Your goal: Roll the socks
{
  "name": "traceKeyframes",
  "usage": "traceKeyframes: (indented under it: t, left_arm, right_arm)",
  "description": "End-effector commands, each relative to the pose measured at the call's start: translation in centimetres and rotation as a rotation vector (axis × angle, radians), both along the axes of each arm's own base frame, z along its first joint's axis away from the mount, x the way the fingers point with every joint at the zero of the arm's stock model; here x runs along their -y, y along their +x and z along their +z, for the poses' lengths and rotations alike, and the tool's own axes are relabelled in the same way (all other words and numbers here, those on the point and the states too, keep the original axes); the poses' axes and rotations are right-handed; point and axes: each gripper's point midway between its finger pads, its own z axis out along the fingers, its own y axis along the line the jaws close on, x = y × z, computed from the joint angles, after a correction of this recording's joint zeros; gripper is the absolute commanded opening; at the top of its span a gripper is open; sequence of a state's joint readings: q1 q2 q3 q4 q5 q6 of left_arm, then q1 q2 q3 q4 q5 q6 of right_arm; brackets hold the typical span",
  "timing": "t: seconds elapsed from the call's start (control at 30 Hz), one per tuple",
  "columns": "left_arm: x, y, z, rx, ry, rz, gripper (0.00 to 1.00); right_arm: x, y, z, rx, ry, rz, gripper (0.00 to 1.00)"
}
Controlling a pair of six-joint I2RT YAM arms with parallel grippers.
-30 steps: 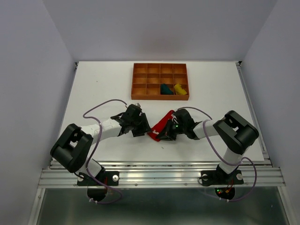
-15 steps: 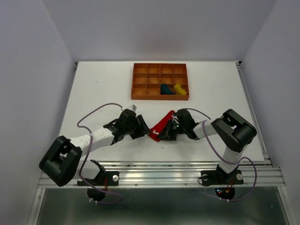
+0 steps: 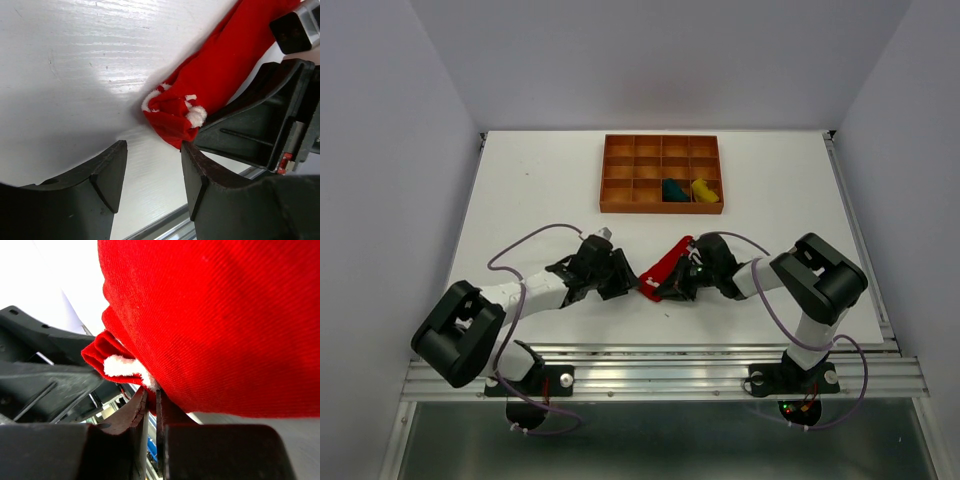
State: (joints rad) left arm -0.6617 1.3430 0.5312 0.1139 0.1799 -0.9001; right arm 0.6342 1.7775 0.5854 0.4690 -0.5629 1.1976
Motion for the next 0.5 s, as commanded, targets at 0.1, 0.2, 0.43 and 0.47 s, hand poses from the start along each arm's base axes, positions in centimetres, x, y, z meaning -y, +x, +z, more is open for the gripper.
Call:
traceKeyframes:
  t: [0.1, 0.2, 0.43, 0.47]
  left_arm:
    - [0.4, 0.5, -0.5, 0.011, 0.014, -0.005, 0.56]
    - [0.6, 0.8, -0.7, 0.009, 0.011, 0.001, 0.56]
    - [1.4, 1.2, -1.0, 0.006, -0.006, -0.016, 0.55]
    - [1.5, 1.4, -1.0, 0.008, -0.007, -0.017, 0.55]
  right_arm:
    - [1.0, -0.8, -1.7, -0.052, -0.034, -0.018, 0.01]
    - [1.0, -0.8, -1.7, -0.052, -0.034, -0.019, 0.01]
    - [1.0, -1.1, -2.0, -0.056, -0.031, -0.006, 0.01]
    - [1.0, -1.1, -2.0, -0.056, -0.030, -0.004, 0.01]
